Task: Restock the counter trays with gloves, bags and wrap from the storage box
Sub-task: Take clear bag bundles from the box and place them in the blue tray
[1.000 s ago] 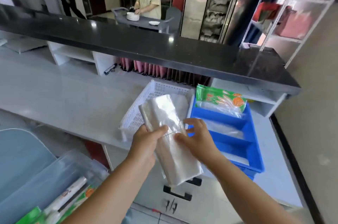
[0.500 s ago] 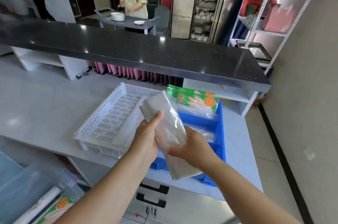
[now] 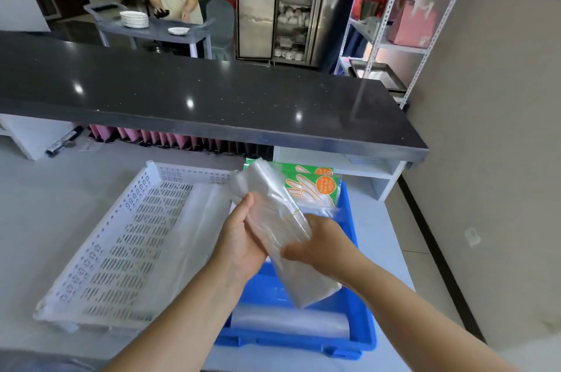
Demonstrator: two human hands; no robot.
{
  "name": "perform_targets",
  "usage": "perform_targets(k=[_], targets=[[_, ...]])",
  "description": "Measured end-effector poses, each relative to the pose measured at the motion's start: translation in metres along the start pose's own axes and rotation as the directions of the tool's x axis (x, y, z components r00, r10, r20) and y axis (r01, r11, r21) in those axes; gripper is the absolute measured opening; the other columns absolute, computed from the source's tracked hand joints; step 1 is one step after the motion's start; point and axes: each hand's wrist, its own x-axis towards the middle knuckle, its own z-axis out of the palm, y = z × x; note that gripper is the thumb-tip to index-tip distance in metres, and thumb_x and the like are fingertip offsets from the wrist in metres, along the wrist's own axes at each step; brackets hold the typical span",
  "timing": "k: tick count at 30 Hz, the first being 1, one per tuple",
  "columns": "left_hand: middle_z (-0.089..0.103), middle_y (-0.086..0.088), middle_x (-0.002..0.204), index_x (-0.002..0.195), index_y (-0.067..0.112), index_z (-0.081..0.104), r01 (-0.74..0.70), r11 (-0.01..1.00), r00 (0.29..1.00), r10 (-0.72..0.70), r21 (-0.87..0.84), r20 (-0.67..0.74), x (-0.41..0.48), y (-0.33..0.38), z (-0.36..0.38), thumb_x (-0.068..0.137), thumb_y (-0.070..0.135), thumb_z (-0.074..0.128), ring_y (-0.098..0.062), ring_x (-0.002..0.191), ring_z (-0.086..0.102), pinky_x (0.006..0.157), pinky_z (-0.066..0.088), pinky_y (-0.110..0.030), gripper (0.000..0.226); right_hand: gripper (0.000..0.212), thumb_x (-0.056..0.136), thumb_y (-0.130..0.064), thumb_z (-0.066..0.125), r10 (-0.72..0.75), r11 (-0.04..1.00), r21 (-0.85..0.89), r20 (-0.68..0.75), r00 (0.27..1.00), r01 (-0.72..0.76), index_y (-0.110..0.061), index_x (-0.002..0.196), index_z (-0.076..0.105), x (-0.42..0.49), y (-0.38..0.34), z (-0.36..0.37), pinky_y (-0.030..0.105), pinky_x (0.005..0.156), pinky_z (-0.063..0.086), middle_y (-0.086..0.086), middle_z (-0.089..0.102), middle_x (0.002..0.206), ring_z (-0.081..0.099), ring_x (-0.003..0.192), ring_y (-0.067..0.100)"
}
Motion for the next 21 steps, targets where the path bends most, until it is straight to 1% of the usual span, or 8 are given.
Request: perform_targets(k=[3, 5, 6, 8, 10, 11, 15, 21], targets=[[0.063, -0.016, 0.121, 0.123, 0.005, 0.052, -0.084, 0.965, 0.994, 0.097, 0.247, -0.041, 0.023, 0.018, -0.008, 0.078, 0.024, 0.064, -0.018, 0.095, 0.064, 0.079, 0.049, -0.029, 0.050, 0.025, 0.067, -0.037, 0.071, 0.015, 0.996, -0.086, -0.021, 1.000, -0.016, -0.034, 0.087, 0.057, 0.021, 0.004, -0.004, 0.024, 0.057, 0.042, -0.017, 0.055, 0.068, 0.056, 0.066, 0.009], [0.053, -0.010, 0.130, 0.129, 0.011, 0.037, -0.222, 0.760, 0.938, 0.337, 0.611, -0.078, 0.038, 0.033, -0.015, 0.077, 0.011, 0.070, -0.011, 0.101, 0.057, 0.081, 0.045, -0.019, 0.061, 0.028, 0.067, -0.038, 0.066, 0.016, 0.977, -0.213, -0.040, 0.999, -0.024, -0.031, 0.094, 0.060, 0.033, 0.008, -0.006, 0.026, 0.058, 0.041, -0.012, 0.056, 0.072, 0.056, 0.069, 0.016], [0.046, -0.003, 0.130, 0.133, 0.015, 0.031, -0.276, 0.559, 0.886, 0.463, 0.782, -0.018, 0.046, 0.039, -0.020, 0.074, 0.010, 0.074, -0.010, 0.108, 0.051, 0.086, 0.041, -0.019, 0.073, 0.030, 0.068, -0.038, 0.064, 0.014, 0.960, -0.279, -0.054, 0.998, -0.029, -0.030, 0.096, 0.060, 0.038, 0.010, -0.006, 0.026, 0.059, 0.040, -0.009, 0.057, 0.075, 0.055, 0.070, 0.019], [0.042, 0.002, 0.124, 0.132, 0.019, 0.036, -0.392, 0.029, 0.750, 0.589, 0.920, 0.301, 0.059, 0.049, -0.030, 0.066, 0.014, 0.080, -0.011, 0.114, 0.041, 0.094, 0.037, -0.026, 0.079, 0.029, 0.069, -0.037, 0.061, 0.008, 0.918, -0.394, -0.072, 0.997, -0.036, -0.030, 0.097, 0.059, 0.049, 0.014, -0.005, 0.025, 0.057, 0.037, -0.004, 0.057, 0.077, 0.053, 0.070, 0.022], [0.054, -0.004, 0.114, 0.117, 0.018, 0.053, -0.489, -0.423, 0.622, 0.443, 0.762, 0.645, 0.069, 0.053, -0.035, 0.063, 0.015, 0.081, -0.017, 0.108, 0.042, 0.094, 0.039, -0.033, 0.061, 0.026, 0.071, -0.037, 0.058, -0.013, 0.865, -0.502, -0.060, 0.998, -0.019, -0.029, 0.096, 0.058, 0.058, 0.019, -0.004, 0.025, 0.057, 0.036, 0.000, 0.064, 0.082, 0.058, 0.074, 0.025], [0.059, -0.006, 0.107, 0.109, 0.016, 0.059, -0.528, -0.538, 0.588, 0.326, 0.657, 0.740, 0.072, 0.053, -0.037, 0.062, 0.015, 0.081, -0.018, 0.103, 0.044, 0.091, 0.038, -0.033, 0.052, 0.025, 0.072, -0.036, 0.057, -0.024, 0.839, -0.544, -0.049, 0.999, -0.007, -0.028, 0.095, 0.057, 0.061, 0.022, -0.005, 0.026, 0.058, 0.036, 0.001, 0.067, 0.085, 0.060, 0.077, 0.026], [0.066, -0.001, 0.089, 0.090, 0.016, 0.067, -0.604, -0.632, 0.564, 0.091, 0.485, 0.821, 0.078, 0.044, -0.039, 0.060, 0.014, 0.077, -0.017, 0.089, 0.046, 0.078, 0.034, -0.029, 0.031, 0.024, 0.073, -0.032, 0.055, -0.065, 0.750, -0.660, 0.000, 0.998, 0.049, -0.028, 0.097, 0.056, 0.067, 0.033, -0.009, 0.026, 0.060, 0.035, 0.005, 0.069, 0.093, 0.062, 0.084, 0.031], [0.064, 0.004, 0.092, 0.094, 0.021, 0.063, -0.566, -0.626, 0.689, -0.002, 0.536, 0.725, 0.078, 0.034, -0.041, 0.061, 0.026, 0.077, -0.020, 0.085, 0.058, 0.078, 0.035, -0.026, 0.037, 0.022, 0.075, -0.027, 0.054, -0.181, 0.654, -0.744, 0.021, 0.983, 0.137, -0.025, 0.098, 0.055, 0.069, 0.041, -0.013, 0.028, 0.059, 0.034, 0.007, 0.069, 0.092, 0.062, 0.083, 0.035]])
